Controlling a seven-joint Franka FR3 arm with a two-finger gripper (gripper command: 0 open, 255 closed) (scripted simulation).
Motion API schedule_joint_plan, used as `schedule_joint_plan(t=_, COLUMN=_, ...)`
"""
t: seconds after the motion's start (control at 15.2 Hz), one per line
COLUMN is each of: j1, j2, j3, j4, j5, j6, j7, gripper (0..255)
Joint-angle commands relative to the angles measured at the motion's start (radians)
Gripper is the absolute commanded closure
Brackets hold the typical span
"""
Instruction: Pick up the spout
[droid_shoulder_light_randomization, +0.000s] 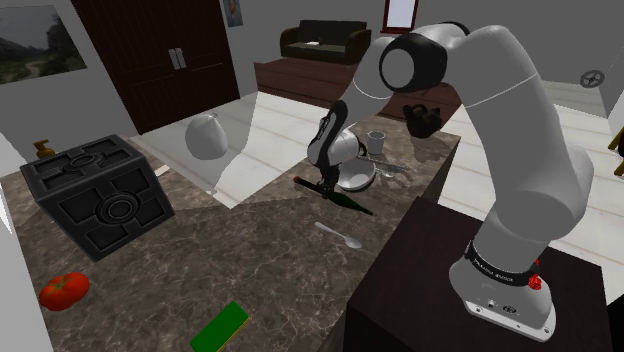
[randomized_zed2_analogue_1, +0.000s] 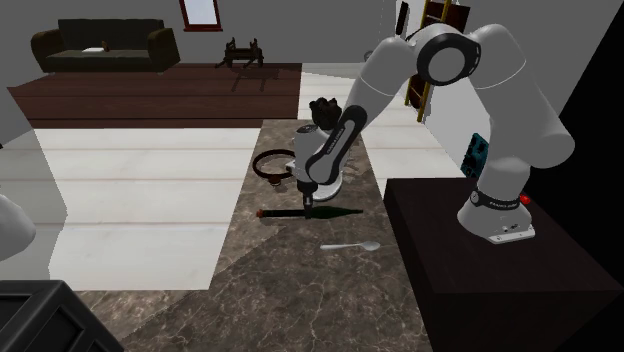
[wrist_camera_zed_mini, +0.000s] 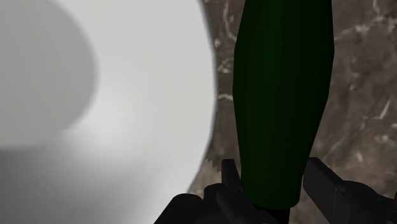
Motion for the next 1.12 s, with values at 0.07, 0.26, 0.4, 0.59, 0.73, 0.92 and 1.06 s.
schedule_joint_plan(t=0.07, j1=0.002, j2=-0.013, j3=-0.006, j4=-0.013, j5=-0.003, j6=-0.013, j7=0.005, gripper=255)
schedule_joint_plan(t=0.26, j1=0.009, j2=-0.052, j3=-0.015, j4=-0.028, j5=-0.009, j6=-0.036, j7=0.011, gripper=255)
schedule_joint_plan(t=0.4, j1=0.013, j2=-0.077, j3=-0.02, j4=-0.037, j5=-0.014, j6=-0.053, j7=0.015, gripper=255)
schedule_joint_plan(t=0.59, j1=0.019, j2=-0.114, j3=-0.028, j4=-0.049, j5=-0.022, j6=-0.078, j7=0.021, gripper=255)
schedule_joint_plan(t=0.73, j1=0.023, j2=-0.138, j3=-0.034, j4=-0.055, j5=-0.027, j6=-0.096, j7=0.026, gripper=255)
schedule_joint_plan(t=0.92, j1=0.029, j2=-0.174, j3=-0.042, j4=-0.064, j5=-0.036, j6=-0.123, j7=0.033, gripper=255)
schedule_joint_plan(t=1.06, j1=0.031, j2=-0.188, j3=-0.045, j4=-0.067, j5=-0.039, j6=-0.133, j7=0.036, gripper=255)
